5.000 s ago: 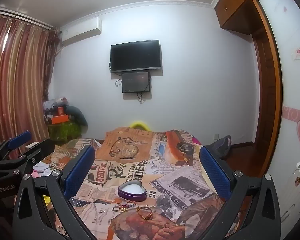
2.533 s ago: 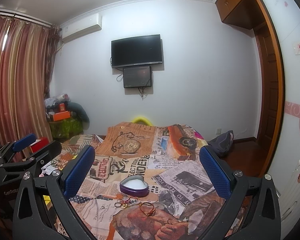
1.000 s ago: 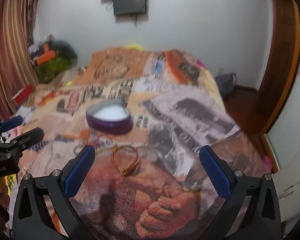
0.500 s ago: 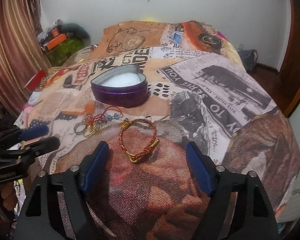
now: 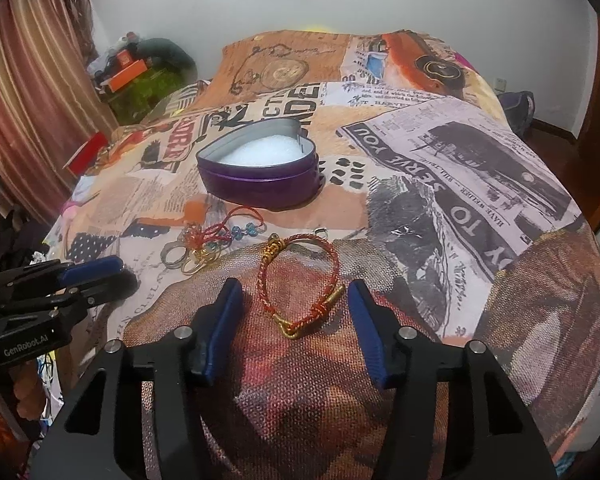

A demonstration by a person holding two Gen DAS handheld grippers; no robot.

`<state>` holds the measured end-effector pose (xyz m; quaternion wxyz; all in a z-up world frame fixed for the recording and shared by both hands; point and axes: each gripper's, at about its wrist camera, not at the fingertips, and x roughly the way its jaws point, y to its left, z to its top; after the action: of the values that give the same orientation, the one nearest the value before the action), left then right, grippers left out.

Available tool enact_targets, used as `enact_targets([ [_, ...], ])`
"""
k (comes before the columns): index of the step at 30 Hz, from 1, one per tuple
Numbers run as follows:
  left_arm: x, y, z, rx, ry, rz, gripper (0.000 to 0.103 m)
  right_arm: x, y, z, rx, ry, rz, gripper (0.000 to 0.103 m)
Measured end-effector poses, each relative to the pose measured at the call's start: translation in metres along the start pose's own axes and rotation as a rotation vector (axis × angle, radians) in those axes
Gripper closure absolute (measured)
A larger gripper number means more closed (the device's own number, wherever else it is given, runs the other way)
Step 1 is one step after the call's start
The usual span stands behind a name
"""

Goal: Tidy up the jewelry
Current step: 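Close the right gripper on the braided bracelet and lift it, then carry the bracelet with the right gripper over the purple heart tin and lower it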

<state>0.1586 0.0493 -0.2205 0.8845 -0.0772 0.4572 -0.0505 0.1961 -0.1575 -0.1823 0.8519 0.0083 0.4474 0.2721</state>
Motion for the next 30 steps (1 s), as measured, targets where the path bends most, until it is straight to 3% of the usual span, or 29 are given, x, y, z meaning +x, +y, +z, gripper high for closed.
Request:
enact_targets([
  [2,0.001,0.000,0.000,0.005,-0.001,0.006,0.088,0.002,0.000,0.000,0.004,0.008,0.011,0.059],
  [6,0.003,-0.001,0.000,0.014,-0.011,0.021,0.090,0.004,0.000,0.000,0.014,0.006,0.009,0.065],
  [8,0.002,-0.002,0.000,0.021,-0.016,0.028,0.090,0.006,0.000,0.000,0.016,0.006,0.011,0.071],
  [10,0.001,-0.003,-0.001,0.023,-0.020,0.027,0.090,0.008,-0.001,0.001,0.023,0.011,0.026,0.087],
  [12,-0.001,-0.003,-0.001,0.023,-0.028,0.033,0.090,0.008,-0.003,0.002,0.033,0.010,0.032,0.092],
  [19,-0.013,-0.003,0.004,0.020,-0.062,0.033,0.090,-0.001,-0.004,0.001,0.040,-0.011,0.026,0.095],
  [30,-0.047,-0.012,0.027,0.056,-0.180,0.049,0.090,-0.027,0.004,0.013,0.027,-0.084,0.026,0.096],
])
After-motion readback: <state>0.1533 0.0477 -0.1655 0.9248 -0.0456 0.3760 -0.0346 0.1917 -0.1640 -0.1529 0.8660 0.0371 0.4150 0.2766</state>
